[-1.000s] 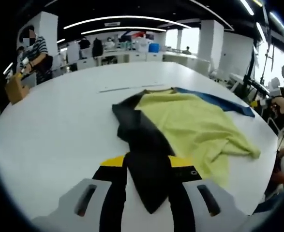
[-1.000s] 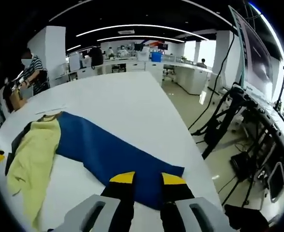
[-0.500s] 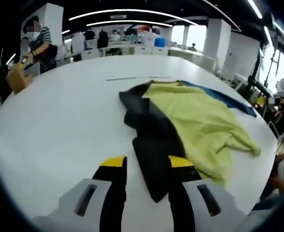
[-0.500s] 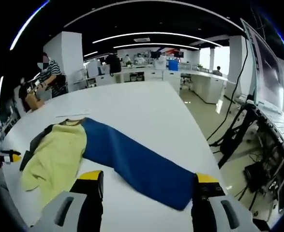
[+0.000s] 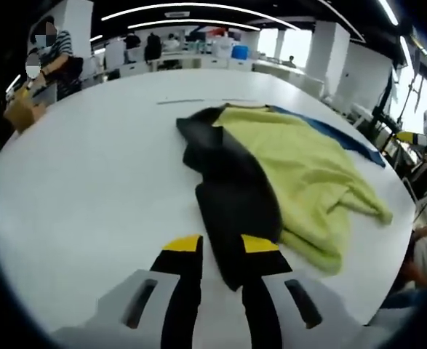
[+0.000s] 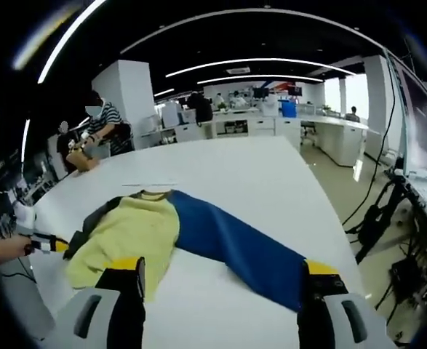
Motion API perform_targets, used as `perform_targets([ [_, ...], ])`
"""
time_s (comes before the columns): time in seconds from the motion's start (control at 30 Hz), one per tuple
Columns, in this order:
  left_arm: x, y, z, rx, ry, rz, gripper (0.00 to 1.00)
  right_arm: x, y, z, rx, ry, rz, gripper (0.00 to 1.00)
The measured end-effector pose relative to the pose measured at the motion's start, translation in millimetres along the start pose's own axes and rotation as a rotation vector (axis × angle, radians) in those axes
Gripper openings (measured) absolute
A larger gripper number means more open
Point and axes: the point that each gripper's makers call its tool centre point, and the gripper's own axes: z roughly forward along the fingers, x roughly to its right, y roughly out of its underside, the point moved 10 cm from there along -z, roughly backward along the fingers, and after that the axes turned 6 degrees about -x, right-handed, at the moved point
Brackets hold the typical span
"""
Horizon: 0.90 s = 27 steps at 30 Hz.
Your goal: Fold the garment on the visible template until the final outline fits inside the template.
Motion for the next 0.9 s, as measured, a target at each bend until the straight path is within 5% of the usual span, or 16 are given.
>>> perform_targets([
  [0.17, -1.7, 5.9, 4.4, -0.03, 0.007, -0.01, 0.02, -10.2, -5.5, -2.1, 0.014, -0.05, -0.028, 0.89],
  [0.47, -4.7, 7.3, 7.1, -0.031, -0.028, 0.004, 0.08, -22.4, -6.4, -4.7, 0.005, -0.097, -0.067, 0.91],
  [0.9, -5.6, 6.2, 6.1, -0.015, 0.01, -0.037, 0.0, -44.4, 2.6, -2.5, -0.032, -0.184, -0.111, 0.91],
])
